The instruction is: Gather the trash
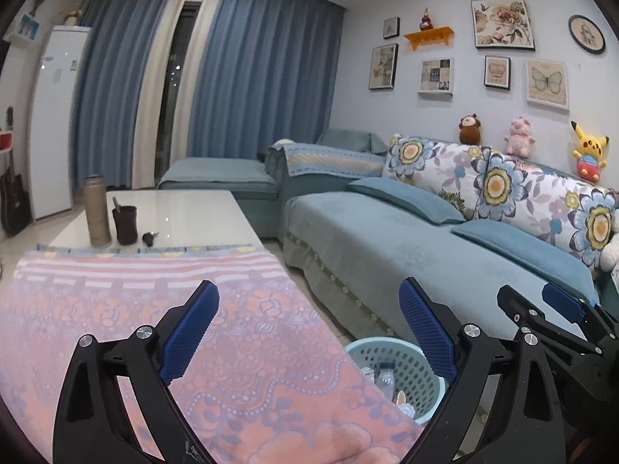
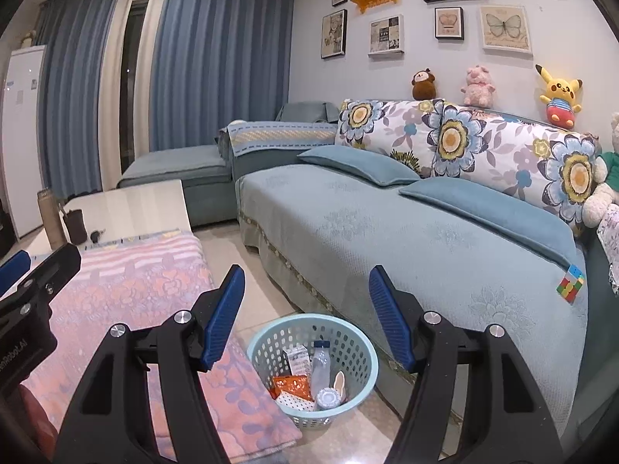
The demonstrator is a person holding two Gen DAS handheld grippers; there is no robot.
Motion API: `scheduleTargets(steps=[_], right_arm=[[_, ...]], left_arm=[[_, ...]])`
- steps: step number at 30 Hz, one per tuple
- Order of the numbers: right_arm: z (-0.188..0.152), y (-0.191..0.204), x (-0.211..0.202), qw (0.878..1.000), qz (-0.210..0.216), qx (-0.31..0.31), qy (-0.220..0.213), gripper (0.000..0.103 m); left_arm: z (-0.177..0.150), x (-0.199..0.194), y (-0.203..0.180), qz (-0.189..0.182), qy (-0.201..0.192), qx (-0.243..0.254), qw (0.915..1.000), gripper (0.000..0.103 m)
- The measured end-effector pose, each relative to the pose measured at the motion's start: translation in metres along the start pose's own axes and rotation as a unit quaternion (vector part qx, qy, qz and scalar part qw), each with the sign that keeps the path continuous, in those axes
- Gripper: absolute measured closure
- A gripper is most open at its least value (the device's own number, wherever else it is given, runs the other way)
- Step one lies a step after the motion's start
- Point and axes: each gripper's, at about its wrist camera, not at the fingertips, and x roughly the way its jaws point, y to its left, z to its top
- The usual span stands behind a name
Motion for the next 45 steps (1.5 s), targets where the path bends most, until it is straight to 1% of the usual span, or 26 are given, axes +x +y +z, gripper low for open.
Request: scheduleTargets(steps=[1,3,4,6,9,22,25,32,40,45], right_arm=[[-0.001,-0.001,0.001,1.000,-0.002,0.003,0.003,0.040],[-0.001,-0.005,0.004,1.000,0.007,0.017,0.012,0.040],[-0.002,-0.006,0.007,1.000,0.011,0.020,0.018,0.040],[-0.006,-0.002,0.011,0.999,0.015,0.012,0.028,0.040],[-0.010,0.008,0.012,0.999,0.014,-0.008,0.032,0.040],[-0.013,0.023,0.015,0.999,0.018,-0.016,0.045,0.040],[-0.013,0.024,0.015,0.999,0.021,-0.015,0.046,0.040],[-0.014,0.021,0.018,0.998,0.023,-0.008,0.051,0.040],[-0.013,0.017,0.020,0.998,0.037,0.006,0.058,0.039],[-0.013,0.016,0.021,0.997,0.040,0.011,0.060,0.037]], left_arm=[[-0.001,0.003,0.000,-0.002,0.003,0.002,1.0000,0.012],[-0.004,0.009,0.000,0.016,0.008,0.009,0.9998,0.012],[-0.004,0.011,0.001,0.018,0.009,0.012,0.9997,0.012],[-0.005,0.012,0.001,0.029,0.008,0.018,0.9994,0.012],[-0.008,0.012,-0.006,0.065,-0.003,0.059,0.9961,0.012],[-0.009,0.002,-0.003,0.076,-0.011,0.057,0.9954,0.012],[-0.008,0.001,-0.001,0.079,-0.012,0.055,0.9953,0.009],[-0.008,0.001,0.000,0.079,-0.009,0.052,0.9955,0.009],[-0.008,0.001,-0.005,0.082,-0.003,0.051,0.9953,0.008],[-0.007,0.003,-0.004,0.081,0.002,0.043,0.9958,0.008]])
